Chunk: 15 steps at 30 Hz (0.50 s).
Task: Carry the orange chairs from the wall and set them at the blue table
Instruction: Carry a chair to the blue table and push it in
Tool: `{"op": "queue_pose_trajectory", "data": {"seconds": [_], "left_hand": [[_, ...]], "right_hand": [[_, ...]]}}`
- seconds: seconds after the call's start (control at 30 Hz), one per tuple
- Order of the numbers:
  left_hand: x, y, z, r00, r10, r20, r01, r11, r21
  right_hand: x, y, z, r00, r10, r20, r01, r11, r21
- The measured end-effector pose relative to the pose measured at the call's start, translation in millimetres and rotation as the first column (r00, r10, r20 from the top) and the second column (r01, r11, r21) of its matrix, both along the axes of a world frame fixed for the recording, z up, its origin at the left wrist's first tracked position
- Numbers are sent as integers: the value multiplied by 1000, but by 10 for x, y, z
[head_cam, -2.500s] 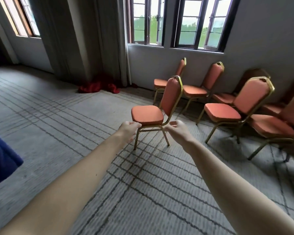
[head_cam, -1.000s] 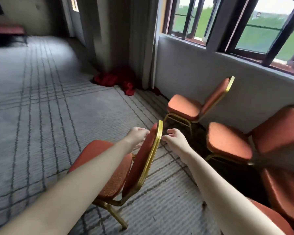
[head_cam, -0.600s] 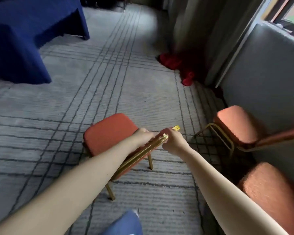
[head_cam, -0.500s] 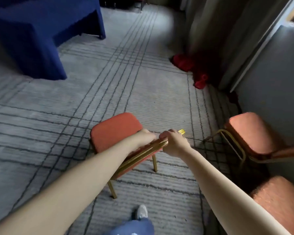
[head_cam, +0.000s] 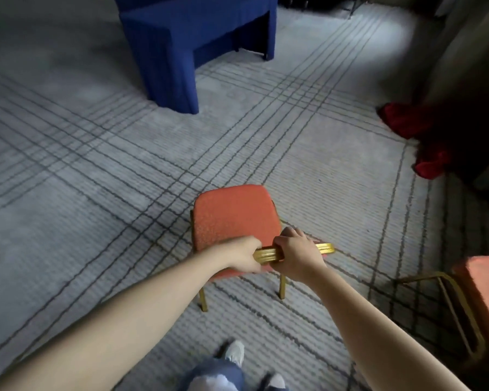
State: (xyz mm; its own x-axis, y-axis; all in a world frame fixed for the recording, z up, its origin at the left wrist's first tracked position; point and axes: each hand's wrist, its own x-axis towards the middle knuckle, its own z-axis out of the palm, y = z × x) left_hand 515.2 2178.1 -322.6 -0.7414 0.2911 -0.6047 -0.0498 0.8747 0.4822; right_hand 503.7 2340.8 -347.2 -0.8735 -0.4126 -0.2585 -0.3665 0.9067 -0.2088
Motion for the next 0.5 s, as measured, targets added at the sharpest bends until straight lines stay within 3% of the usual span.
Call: {"op": "queue_pose_trajectory", "data": {"seconds": [0.27, 0.5], "left_hand": [[-262, -87, 102, 941, 226, -251, -227, 974, 27], [-819, -425, 272, 718, 408, -564, -412, 902, 127]], "right_hand": [[-524, 8, 105, 994, 65, -87, -77, 987, -138], [-1279, -369, 368, 978, -131, -159, 57, 913, -404]]}}
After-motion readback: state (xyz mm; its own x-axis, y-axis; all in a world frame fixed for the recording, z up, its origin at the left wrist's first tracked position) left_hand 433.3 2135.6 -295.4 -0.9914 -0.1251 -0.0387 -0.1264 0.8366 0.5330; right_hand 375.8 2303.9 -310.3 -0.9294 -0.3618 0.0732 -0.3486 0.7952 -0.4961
